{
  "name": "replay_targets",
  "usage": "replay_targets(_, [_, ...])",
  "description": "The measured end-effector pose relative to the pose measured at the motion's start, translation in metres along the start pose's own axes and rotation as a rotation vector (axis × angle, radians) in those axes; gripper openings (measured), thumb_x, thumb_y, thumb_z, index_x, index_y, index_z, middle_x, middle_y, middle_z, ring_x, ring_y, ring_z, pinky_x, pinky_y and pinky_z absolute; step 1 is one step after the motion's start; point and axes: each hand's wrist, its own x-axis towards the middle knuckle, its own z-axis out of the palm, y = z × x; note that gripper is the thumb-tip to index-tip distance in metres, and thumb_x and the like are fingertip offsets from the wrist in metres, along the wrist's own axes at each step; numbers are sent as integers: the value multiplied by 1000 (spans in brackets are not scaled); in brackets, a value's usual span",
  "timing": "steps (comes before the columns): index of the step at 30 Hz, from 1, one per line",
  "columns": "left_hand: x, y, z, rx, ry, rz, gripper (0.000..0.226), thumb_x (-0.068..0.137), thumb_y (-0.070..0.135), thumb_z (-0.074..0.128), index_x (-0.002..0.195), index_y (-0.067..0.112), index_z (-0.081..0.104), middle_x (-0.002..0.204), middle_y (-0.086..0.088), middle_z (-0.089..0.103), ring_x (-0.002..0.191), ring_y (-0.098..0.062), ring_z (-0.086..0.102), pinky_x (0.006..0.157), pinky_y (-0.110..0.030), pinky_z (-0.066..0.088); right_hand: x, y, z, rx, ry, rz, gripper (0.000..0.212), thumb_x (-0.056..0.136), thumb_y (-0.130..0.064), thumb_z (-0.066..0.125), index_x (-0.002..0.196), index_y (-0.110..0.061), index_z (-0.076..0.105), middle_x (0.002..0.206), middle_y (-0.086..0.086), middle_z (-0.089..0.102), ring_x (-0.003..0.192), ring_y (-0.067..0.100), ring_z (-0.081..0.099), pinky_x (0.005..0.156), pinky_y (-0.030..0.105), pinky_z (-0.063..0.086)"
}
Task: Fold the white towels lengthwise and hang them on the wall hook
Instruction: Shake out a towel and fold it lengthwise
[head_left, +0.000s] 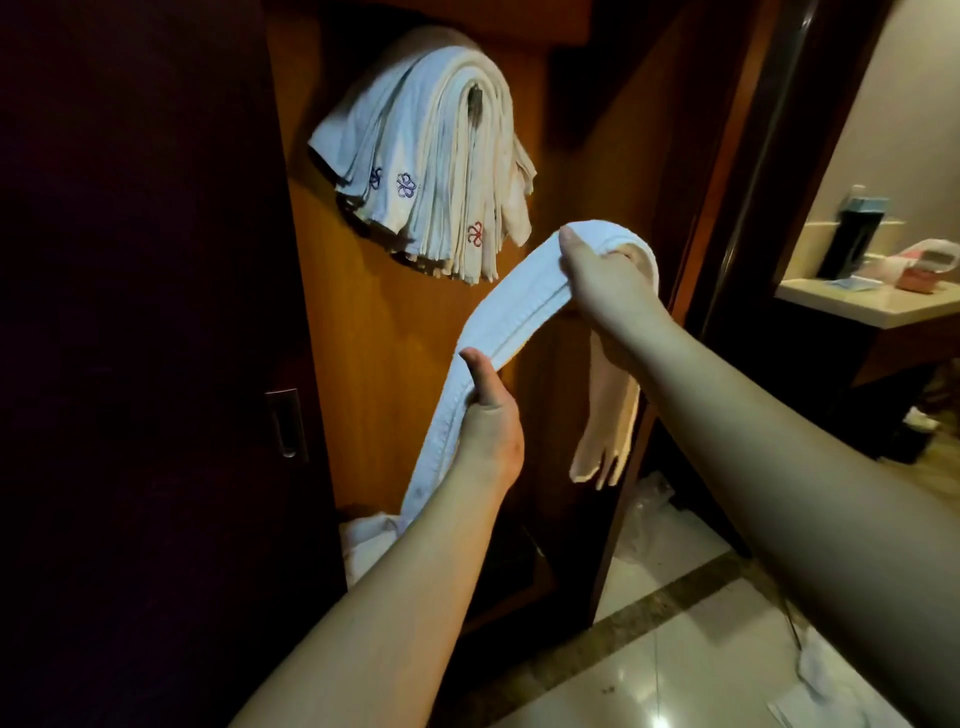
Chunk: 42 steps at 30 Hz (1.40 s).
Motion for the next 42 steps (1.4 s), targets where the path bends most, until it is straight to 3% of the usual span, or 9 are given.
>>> replay_targets(3, [-8, 14, 1, -145, 77, 172, 87, 82, 80, 39, 146, 22, 43, 147, -8, 48, 141, -26, 39, 117, -40, 30, 3, 22, -13, -155, 93, -24, 49, 96, -62, 44, 101, -17, 62, 95, -4, 64, 92, 15, 62, 91, 33, 47])
replay_targets(8, [9, 29, -12, -126, 266, 204, 30, 98, 47, 53, 110, 22, 66, 112, -4, 69, 113, -20, 62, 102, -34, 45, 4, 46, -28, -222, 129, 54, 54, 92, -69, 43, 73, -21, 57, 77, -7, 55, 74, 10, 54, 82, 31, 42])
replay_targets(14, [31, 61, -13, 82, 224, 240, 43, 80, 56, 61, 100, 20, 74, 103, -3, 76, 101, -23, 71, 99, -47, 53, 41, 85, -29, 128, 219, 220, 83, 60, -83, 52, 118, -26, 67, 110, -3, 69, 104, 20, 65, 101, 44, 49])
replay_targets(19, [56, 90, -11, 122, 199, 300, 28, 94, 45, 58, 93, 21, 73, 96, -2, 77, 95, -20, 72, 91, -37, 56, 71, 69, -29, 144, 256, 162, 45, 85, -61, 56, 94, -18, 60, 91, -2, 63, 98, 21, 61, 98, 39, 48])
replay_targets(23, [89, 111, -1, 109, 186, 399, 17, 101, 28, 54, 91, 20, 65, 77, 2, 74, 65, -3, 71, 54, -14, 51, 105, 59, -29, 15, 228, 71, 45, 94, -57, 51, 75, -17, 51, 76, -9, 48, 94, 23, 56, 97, 41, 47])
replay_targets(28, [139, 148, 19, 145, 175, 481, 19, 97, 37, 59, 97, 21, 69, 95, -5, 73, 100, -23, 69, 90, -37, 55, 171, 43, -30, -112, 132, -56, 53, 98, -61, 41, 87, -13, 58, 86, -1, 59, 88, 25, 56, 88, 35, 43])
replay_targets(31, [175, 174, 35, 202, 186, 586, 19, 100, 37, 56, 90, 24, 66, 90, 4, 70, 86, -8, 67, 73, -21, 51, 225, 32, -27, -167, 54, -123, 50, 100, -61, 35, 97, -17, 58, 94, 6, 54, 85, 21, 50, 82, 28, 35])
replay_targets(36, [227, 218, 52, 289, 161, 648, 36, 100, 49, 50, 106, 17, 66, 71, 8, 75, 70, -5, 72, 70, -26, 50, 301, 9, -14, -87, -55, -163, 55, 98, -66, 31, 74, -20, 51, 76, 2, 56, 73, 14, 54, 86, 36, 44])
replay_targets(42, [270, 272, 77, 396, 125, 686, 50, 104, 49, 41, 78, 14, 65, 64, -1, 73, 60, -7, 71, 55, -16, 52, 383, -27, 2, -10, -157, -221, 85, 84, -86, 28, 121, -20, 67, 120, 7, 68, 112, 26, 62, 108, 45, 43])
